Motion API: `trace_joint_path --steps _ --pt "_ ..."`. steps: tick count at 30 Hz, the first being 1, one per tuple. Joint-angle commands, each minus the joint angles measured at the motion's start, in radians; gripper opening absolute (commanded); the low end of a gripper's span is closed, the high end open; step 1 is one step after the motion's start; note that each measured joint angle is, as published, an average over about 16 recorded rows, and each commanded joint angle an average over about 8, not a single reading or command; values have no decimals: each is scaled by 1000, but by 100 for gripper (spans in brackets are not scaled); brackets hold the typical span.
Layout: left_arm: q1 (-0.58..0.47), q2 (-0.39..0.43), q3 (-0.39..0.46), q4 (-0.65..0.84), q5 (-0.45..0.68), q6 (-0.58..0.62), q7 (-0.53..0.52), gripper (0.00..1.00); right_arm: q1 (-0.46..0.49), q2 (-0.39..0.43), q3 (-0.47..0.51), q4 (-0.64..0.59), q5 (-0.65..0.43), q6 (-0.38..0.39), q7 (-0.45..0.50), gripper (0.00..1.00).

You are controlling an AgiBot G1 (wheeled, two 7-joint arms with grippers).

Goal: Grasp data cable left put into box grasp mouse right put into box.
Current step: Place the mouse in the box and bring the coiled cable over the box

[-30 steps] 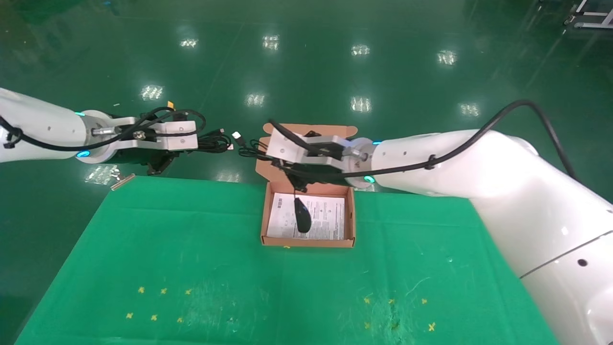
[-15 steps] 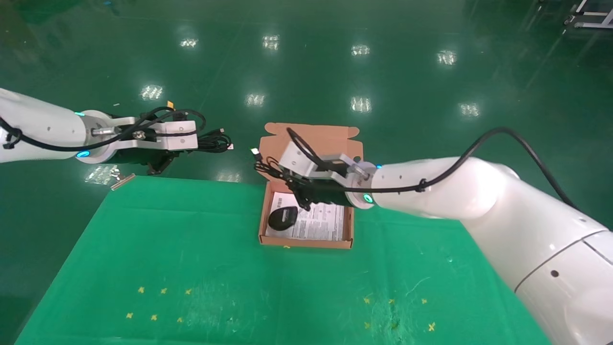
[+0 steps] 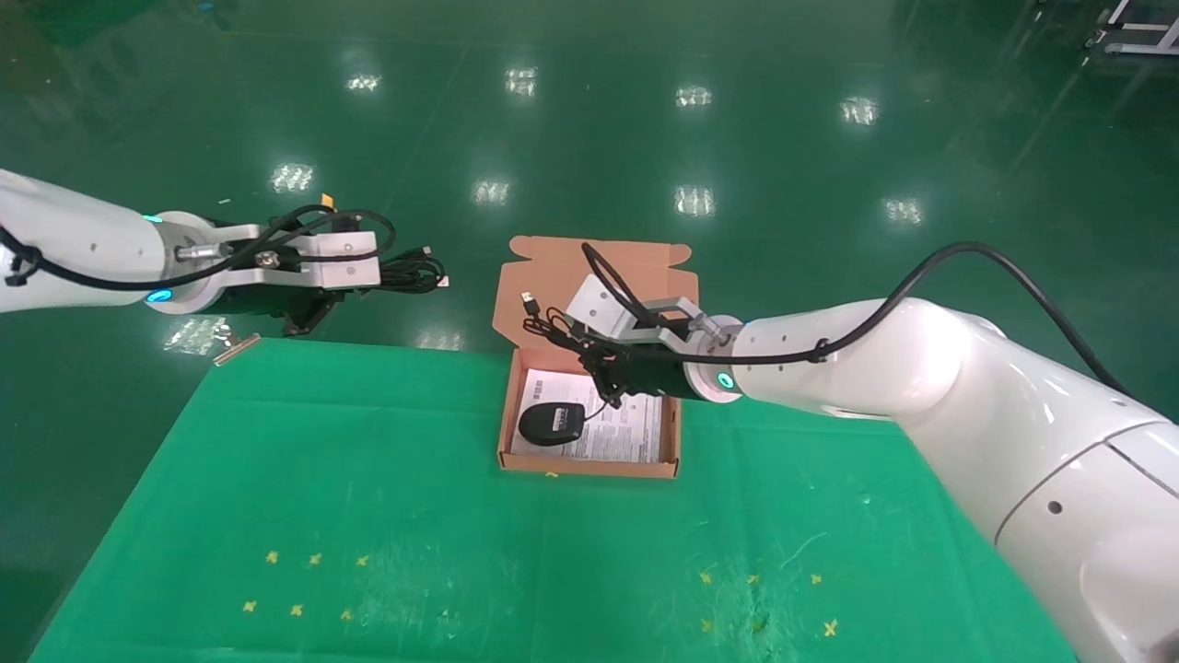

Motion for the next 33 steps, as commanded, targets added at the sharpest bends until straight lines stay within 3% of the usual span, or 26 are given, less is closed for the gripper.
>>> trace_joint_path --steps 1,9,15,33 --pt "0 0 0 -2 -1 1 -1 0 1 6 -10 4 7 0 -1 100" --pt "36 47 6 41 -33 -53 43 0 2 37 -23 48 1 -12 12 100" --pt "69 95 10 92 -89 -114 132 0 9 101 -26 102 -9 -28 26 100" --pt "182 308 2 410 -386 -400 672 0 53 349 -32 277 -91 -51 138 100"
